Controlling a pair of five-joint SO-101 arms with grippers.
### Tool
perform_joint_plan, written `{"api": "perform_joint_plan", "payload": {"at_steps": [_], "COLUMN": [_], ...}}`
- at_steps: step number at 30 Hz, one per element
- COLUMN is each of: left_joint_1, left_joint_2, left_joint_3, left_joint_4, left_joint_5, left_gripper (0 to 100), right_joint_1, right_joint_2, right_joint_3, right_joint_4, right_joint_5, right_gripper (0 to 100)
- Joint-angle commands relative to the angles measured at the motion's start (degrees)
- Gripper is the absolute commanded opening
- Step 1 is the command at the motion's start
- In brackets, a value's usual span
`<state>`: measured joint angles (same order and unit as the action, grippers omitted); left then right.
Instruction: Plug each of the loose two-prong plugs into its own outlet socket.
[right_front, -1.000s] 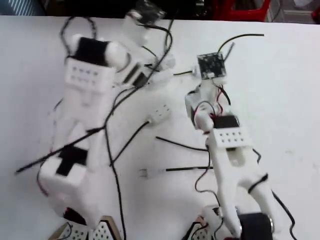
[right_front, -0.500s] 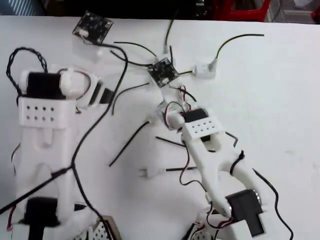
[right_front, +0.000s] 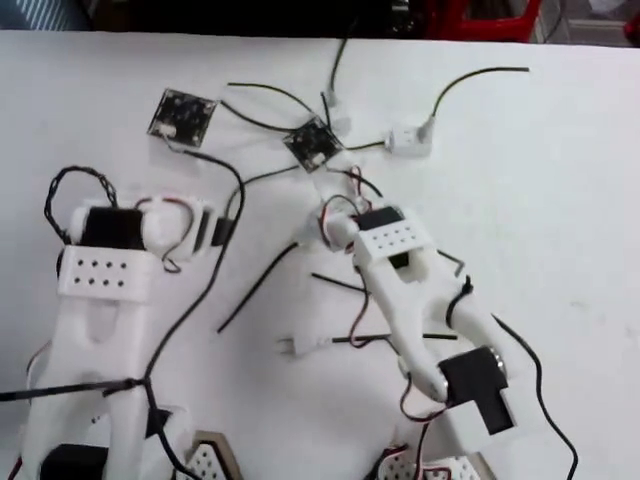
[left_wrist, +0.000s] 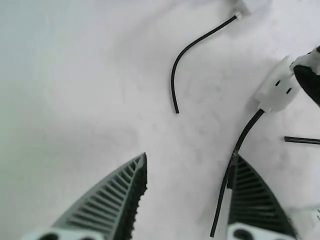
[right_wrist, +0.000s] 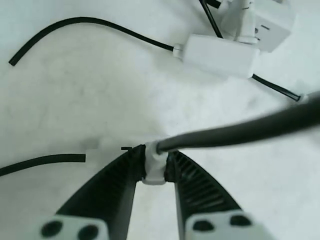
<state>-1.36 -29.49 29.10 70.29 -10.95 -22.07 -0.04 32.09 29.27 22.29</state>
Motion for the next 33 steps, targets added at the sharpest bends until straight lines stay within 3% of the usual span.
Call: {"api": "perform_joint_plan", "payload": {"at_steps": [1, 26, 33], "left_joint_1": [-0.3, 0.1, 4.8], "left_joint_2": [-2.3, -2.3, -2.0], "left_joint_3": [2.8, 7.0, 7.0], "left_joint_4": [-4.4, -7.5, -17.7], "left_joint_5": [1.8, 2.0, 8.6], "left_gripper": [26, 26, 27], "right_joint_1": [0.0, 3.4, 3.2], "right_joint_2": [0.4, 2.3, -3.6], "right_joint_3": [-2.5, 3.3, 7.6], "right_joint_4": [-2.6, -4.1, -4.5], "right_joint_5": [0.4, -2.7, -3.7], "right_gripper": [1.8, 1.8, 1.8]}}
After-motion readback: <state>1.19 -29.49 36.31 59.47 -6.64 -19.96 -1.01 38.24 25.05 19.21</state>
